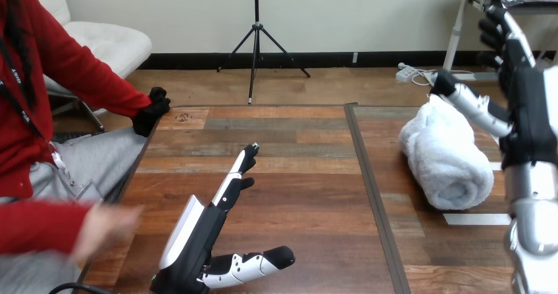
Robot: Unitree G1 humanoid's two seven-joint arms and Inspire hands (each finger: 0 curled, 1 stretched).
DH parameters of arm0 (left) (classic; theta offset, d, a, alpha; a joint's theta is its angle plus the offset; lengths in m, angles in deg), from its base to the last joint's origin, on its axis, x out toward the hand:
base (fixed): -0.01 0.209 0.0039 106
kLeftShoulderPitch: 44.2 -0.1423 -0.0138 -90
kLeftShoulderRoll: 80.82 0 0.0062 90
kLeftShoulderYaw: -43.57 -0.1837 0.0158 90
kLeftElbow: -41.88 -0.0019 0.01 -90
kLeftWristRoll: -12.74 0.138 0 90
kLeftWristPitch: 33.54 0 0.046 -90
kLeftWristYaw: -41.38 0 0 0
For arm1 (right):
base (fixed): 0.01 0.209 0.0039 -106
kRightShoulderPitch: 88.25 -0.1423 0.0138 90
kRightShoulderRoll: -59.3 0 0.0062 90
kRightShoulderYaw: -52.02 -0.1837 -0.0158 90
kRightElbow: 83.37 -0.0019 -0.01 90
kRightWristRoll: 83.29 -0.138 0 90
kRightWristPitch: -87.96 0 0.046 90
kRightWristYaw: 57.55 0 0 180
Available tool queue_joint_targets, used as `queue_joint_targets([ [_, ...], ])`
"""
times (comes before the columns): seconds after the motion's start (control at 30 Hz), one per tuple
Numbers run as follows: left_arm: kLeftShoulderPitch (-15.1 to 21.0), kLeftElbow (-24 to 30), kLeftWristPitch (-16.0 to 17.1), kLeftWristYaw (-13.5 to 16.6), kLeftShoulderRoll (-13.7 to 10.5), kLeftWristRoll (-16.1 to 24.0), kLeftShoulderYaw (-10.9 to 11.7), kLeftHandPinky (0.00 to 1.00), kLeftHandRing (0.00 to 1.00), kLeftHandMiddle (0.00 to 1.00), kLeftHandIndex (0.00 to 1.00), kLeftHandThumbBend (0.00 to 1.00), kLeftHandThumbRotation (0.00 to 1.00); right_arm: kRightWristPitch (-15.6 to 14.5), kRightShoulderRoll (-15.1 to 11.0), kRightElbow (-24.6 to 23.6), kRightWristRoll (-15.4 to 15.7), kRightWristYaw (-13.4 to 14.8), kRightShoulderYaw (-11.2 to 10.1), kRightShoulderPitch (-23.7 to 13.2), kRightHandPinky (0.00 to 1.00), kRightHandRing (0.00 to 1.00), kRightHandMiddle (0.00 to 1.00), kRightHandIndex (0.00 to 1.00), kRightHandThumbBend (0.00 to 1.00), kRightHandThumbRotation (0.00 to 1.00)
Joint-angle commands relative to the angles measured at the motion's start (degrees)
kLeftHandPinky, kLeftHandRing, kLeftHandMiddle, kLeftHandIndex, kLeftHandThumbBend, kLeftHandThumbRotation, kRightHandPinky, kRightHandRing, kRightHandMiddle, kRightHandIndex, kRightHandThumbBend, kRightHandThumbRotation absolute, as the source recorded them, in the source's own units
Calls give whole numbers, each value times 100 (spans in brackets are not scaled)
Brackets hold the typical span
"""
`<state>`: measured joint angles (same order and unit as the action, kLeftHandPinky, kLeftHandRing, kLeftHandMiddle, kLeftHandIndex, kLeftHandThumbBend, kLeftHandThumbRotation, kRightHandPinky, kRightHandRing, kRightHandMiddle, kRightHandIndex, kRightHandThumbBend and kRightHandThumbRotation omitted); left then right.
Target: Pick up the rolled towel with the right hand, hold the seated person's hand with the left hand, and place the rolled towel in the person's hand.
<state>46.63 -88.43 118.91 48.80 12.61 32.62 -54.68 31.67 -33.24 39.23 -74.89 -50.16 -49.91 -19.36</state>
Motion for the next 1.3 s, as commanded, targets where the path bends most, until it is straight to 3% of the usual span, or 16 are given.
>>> queue_joint_targets([
  [0.0, 269, -31, 84, 48, 27, -41, 54, 88, 96, 100, 100, 100, 71, -331, -292, -259, 200, 189, 10, -744, 81, 91, 90, 93, 100, 58],
  [0.2, 254, 0, 52, 67, 35, -19, 61, 88, 96, 100, 100, 100, 71, -658, -441, 63, 280, 214, 57, -1078, 79, 90, 90, 93, 100, 54],
  [0.7, 270, -25, 93, 179, 38, 124, 79, 87, 96, 100, 100, 100, 72, -1468, -777, 1542, 652, 126, 363, -2148, 77, 89, 91, 95, 100, 47],
  [0.93, 268, -17, 81, 152, 39, 102, 67, 87, 96, 100, 100, 100, 72, -1948, -798, 2356, 721, 83, 513, -2671, 59, 74, 91, 96, 100, 46],
  [1.07, 271, -22, 92, 147, 38, 95, 65, 87, 96, 100, 100, 100, 72, -2212, -798, 2772, 754, 46, 591, -2928, 42, 57, 75, 97, 100, 48],
  [1.13, 268, -17, 92, 132, 36, 81, 61, 87, 96, 100, 100, 100, 72, -2356, -804, 2973, 786, 13, 647, -3058, 38, 53, 69, 97, 100, 48],
  [1.23, 268, -9, 85, 98, 38, 44, 52, 87, 96, 100, 100, 100, 72, -2549, -810, 3246, 844, 1, 741, -3235, 35, 51, 67, 97, 100, 48],
  [1.27, 267, -6, 82, 89, 42, 31, 50, 87, 96, 100, 100, 100, 72, -2602, -809, 3323, 865, 9, 768, -3283, 31, 46, 61, 97, 100, 49],
])
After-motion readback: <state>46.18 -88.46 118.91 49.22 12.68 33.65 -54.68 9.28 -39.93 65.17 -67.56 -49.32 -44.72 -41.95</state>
